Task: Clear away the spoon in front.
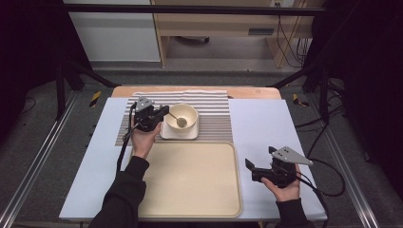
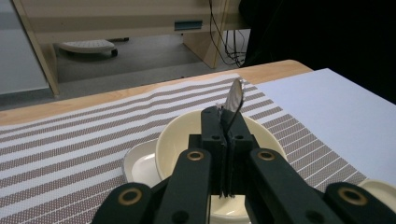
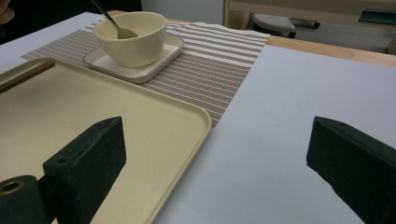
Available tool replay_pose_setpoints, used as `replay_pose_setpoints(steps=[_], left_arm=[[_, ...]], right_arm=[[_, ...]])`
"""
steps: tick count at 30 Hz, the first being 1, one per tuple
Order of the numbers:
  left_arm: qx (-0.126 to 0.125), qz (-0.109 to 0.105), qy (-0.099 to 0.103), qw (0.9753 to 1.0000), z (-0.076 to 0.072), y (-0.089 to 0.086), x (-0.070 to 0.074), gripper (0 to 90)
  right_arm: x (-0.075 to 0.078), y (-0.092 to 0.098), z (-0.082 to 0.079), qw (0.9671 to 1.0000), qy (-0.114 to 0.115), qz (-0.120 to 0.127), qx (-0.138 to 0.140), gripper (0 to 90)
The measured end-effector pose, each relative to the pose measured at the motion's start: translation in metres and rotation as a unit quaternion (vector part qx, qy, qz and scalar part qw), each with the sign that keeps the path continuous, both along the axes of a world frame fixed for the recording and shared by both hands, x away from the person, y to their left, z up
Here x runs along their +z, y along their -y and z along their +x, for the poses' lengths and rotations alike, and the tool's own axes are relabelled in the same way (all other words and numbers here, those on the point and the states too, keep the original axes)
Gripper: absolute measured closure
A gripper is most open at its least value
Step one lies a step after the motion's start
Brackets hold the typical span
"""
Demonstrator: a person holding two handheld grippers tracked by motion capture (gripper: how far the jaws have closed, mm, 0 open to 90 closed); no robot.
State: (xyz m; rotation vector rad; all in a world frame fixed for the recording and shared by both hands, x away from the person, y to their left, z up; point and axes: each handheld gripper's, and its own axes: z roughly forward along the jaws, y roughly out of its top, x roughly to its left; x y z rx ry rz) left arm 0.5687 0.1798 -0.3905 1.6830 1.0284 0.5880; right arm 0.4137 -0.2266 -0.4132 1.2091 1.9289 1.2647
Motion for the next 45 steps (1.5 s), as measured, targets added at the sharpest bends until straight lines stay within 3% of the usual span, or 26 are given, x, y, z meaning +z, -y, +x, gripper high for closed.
replay_pose_setpoints(steps=[19,30,37,45], left_arm=[[-0.013,-0.014,0.057,0.9982,-0.03,-0.006,0.043,88.8],[-0.024,-0.013,0.065,0.9975,-0.05,-0.011,0.058,88.8],[-0.047,-0.016,0.071,0.9962,-0.073,-0.01,0.065,88.8],[-0.072,-0.009,0.069,0.9949,-0.1,-0.007,0.063,88.8]], right_arm=[[0.001,0.001,-0.001,1.0,0.003,0.0,-0.001,5.1],[0.003,0.002,-0.001,1.0,0.006,0.001,-0.003,4.7],[0.004,0.003,-0.002,1.0,0.009,0.003,-0.002,4.5],[0.006,0.002,-0.003,0.9999,0.013,0.0,0.0,4.3]])
